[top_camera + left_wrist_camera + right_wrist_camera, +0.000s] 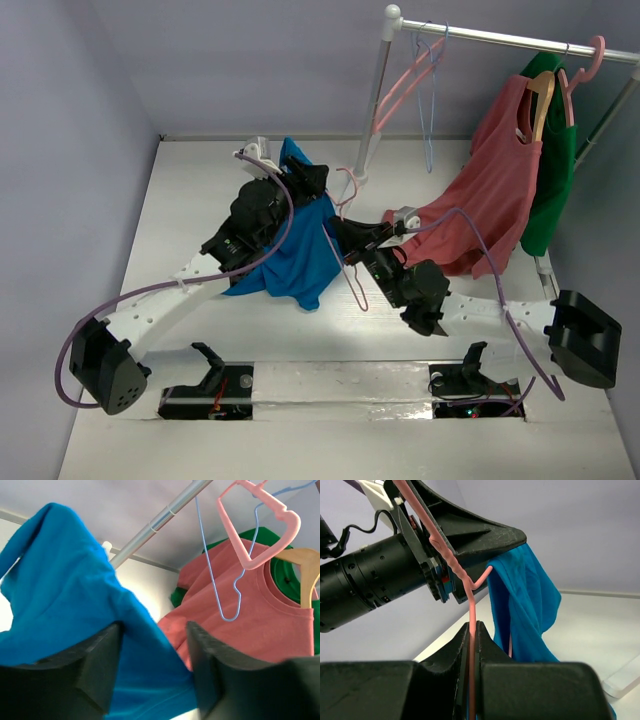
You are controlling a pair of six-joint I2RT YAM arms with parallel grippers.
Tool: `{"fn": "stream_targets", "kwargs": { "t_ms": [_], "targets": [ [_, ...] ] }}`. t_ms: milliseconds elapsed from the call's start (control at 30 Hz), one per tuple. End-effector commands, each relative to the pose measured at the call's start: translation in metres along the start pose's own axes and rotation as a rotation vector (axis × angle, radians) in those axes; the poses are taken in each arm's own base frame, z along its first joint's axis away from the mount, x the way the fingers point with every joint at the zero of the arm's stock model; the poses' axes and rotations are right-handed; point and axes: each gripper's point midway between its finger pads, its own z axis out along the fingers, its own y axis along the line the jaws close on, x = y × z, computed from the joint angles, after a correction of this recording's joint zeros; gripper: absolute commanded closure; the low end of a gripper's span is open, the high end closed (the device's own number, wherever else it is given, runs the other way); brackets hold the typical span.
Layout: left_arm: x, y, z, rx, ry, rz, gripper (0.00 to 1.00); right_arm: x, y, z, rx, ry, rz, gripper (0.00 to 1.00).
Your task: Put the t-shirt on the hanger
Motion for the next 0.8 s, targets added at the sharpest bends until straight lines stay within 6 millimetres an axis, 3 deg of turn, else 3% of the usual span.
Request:
{"fn": "stream_targets", "kwargs": {
  "t_ms": [0,167,233,367,533,700,767],
  "targets": [
    [-0.016,-0.015,-0.002,0.057,-0.052,-0.053,0.52,-0.029,0.01,0.011,-0.02,-0.094,0.029,1.0],
    [-0.009,-0.021,0.002,0.092,-0.03,-0.073,0.77,-0.022,0.011,0.014,-0.019,-0.08,0.03,1.0],
    [-0.002,-0.023,0.002,0.115,-0.01,-0.082,0.77,-0.016,0.012,0.017,-0.022,-0.068,0.026,1.0],
    [0.004,-0.023,-0.007,0.134,0.004,-0.115,0.67,-0.009,0.013,0.022,-0.02,-0.053,0.016,1.0],
    [0.001,-0.019,-0.016,0.135,-0.011,-0.133,0.65,-0.004,0.015,0.028,-0.022,-0.044,-0.005,1.0],
    [0.003,-0.021,-0.012,0.144,-0.016,-0.144,0.62,-0.002,0.016,0.028,-0.034,-0.036,-0.003,1.0],
    [0.002,-0.024,-0.01,0.155,-0.019,-0.153,0.66,0.0,0.017,0.027,-0.036,-0.03,0.001,1.0]
  ]
}}
